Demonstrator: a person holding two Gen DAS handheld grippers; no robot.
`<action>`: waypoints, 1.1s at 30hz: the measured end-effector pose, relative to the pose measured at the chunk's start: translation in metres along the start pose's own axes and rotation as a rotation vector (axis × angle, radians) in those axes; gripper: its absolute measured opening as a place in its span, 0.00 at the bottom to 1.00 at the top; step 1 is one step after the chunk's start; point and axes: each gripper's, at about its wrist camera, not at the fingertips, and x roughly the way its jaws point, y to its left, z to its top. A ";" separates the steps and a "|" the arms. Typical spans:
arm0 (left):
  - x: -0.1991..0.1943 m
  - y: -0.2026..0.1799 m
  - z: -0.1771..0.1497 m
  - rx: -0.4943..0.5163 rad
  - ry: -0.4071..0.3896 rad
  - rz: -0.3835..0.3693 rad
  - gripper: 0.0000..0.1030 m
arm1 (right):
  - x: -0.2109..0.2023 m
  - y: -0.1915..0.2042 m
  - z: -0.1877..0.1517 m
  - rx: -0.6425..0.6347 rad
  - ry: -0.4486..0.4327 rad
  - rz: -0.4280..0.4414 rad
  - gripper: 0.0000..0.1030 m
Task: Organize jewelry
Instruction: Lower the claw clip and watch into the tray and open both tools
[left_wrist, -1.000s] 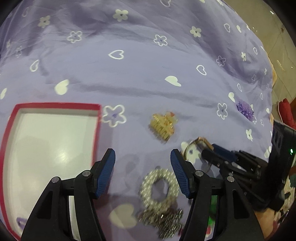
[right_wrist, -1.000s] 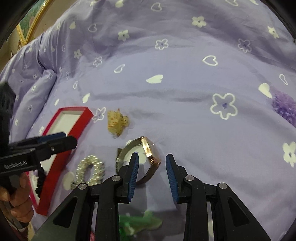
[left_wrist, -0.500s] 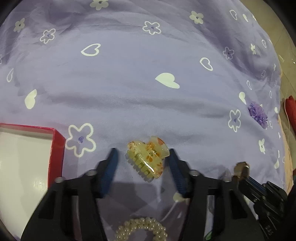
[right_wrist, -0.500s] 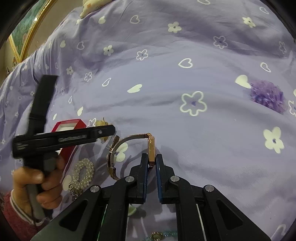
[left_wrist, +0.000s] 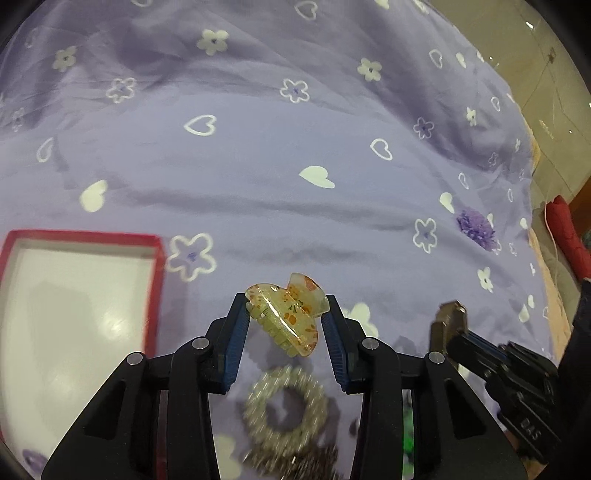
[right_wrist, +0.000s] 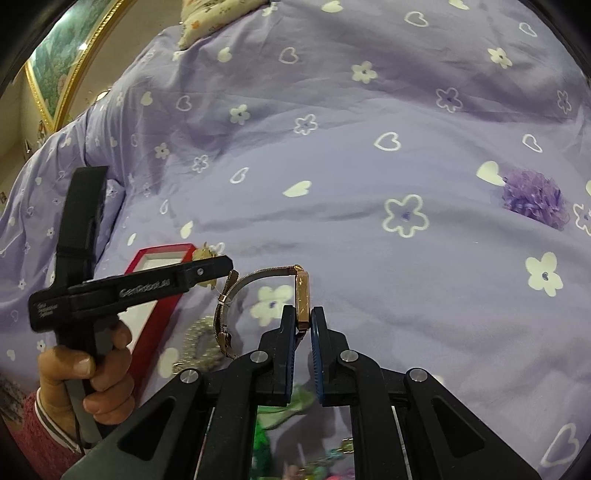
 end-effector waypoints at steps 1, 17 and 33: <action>-0.008 0.004 -0.003 -0.005 -0.005 -0.003 0.37 | 0.000 0.005 0.000 -0.006 0.000 0.005 0.07; -0.079 0.082 -0.048 -0.098 -0.064 0.052 0.37 | 0.015 0.089 -0.010 -0.102 0.037 0.114 0.07; -0.106 0.152 -0.072 -0.174 -0.082 0.130 0.37 | 0.050 0.166 -0.020 -0.205 0.104 0.190 0.07</action>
